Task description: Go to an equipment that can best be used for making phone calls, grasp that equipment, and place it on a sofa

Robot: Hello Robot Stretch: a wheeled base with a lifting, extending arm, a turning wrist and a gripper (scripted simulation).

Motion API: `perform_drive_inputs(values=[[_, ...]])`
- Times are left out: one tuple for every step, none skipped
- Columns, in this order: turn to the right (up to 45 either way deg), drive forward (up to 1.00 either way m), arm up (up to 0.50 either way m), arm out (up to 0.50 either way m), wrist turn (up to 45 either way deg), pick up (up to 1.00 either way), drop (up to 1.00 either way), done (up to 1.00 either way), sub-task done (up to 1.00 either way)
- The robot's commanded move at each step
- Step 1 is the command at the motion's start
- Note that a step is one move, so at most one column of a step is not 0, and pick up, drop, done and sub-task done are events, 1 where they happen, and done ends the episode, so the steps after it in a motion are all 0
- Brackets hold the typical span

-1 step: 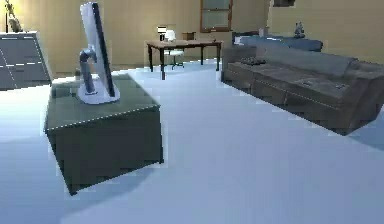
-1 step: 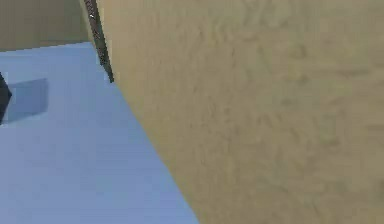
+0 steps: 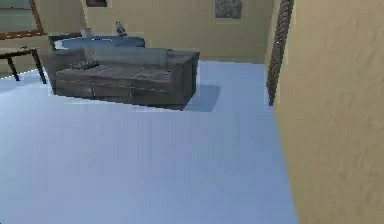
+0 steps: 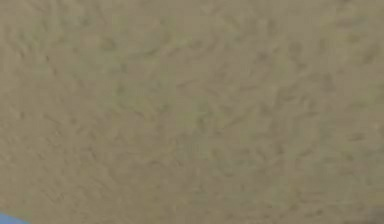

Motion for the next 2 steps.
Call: perform_drive_inputs(values=[[9.0, 0.0, 0.0, 0.0, 0.0, 0.0, 0.0, 0.0, 0.0], [0.0, 1.0, 0.0, 0.0, 0.0, 0.0, 0.0, 0.0, 0.0]])
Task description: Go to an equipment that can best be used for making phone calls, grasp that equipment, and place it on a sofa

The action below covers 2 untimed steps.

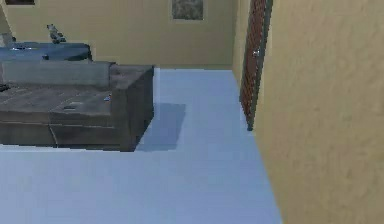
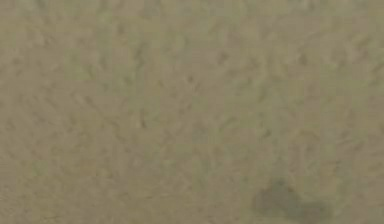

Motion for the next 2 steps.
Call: perform_drive_inputs(values=[[0.0, 1.0, 0.0, 0.0, 0.0, 0.0, 0.0, 0.0, 0.0], [0.0, 1.0, 0.0, 0.0, 0.0, 0.0, 0.0, 0.0, 0.0]])
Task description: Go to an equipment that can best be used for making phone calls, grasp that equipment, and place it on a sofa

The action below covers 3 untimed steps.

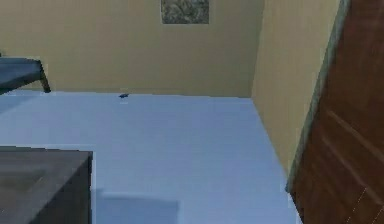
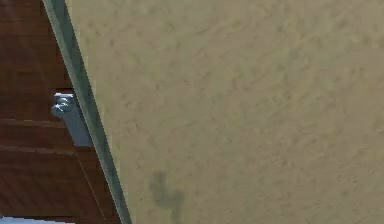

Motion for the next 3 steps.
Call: perform_drive_inputs(values=[[3.0, 0.0, 0.0, 0.0, 0.0, 0.0, 0.0, 0.0, 0.0], [0.0, 1.0, 0.0, 0.0, 0.0, 0.0, 0.0, 0.0, 0.0], [9.0, 0.0, 0.0, 0.0, 0.0, 0.0, 0.0, 0.0, 0.0]])
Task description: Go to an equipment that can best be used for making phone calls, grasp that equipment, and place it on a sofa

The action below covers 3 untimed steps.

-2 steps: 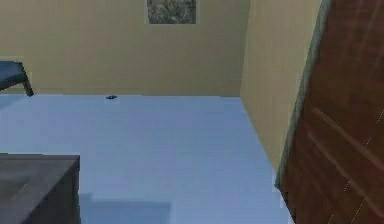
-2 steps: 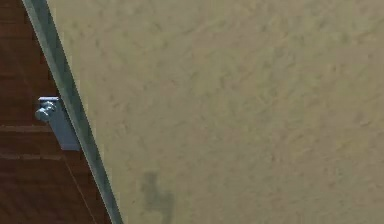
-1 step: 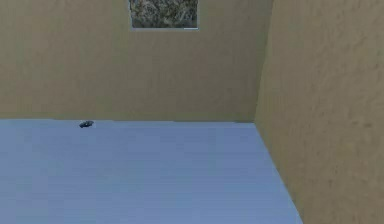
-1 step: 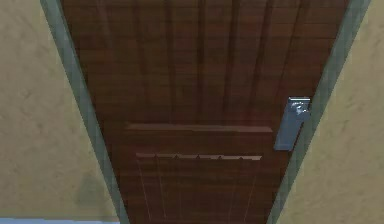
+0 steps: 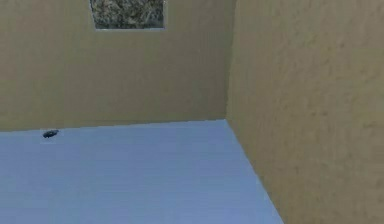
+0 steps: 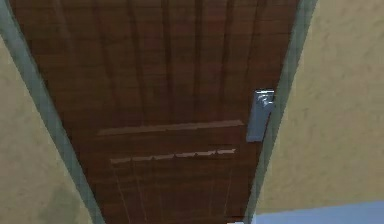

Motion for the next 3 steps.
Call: perform_drive_inputs(values=[[0.0, 0.05, 0.0, 0.0, 0.0, 0.0, 0.0, 0.0, 0.0], [-45.0, 0.0, 0.0, 0.0, 0.0, 0.0, 0.0, 0.0, 0.0], [-24.0, 0.0, 0.0, 0.0, 0.0, 0.0, 0.0, 0.0, 0.0]])
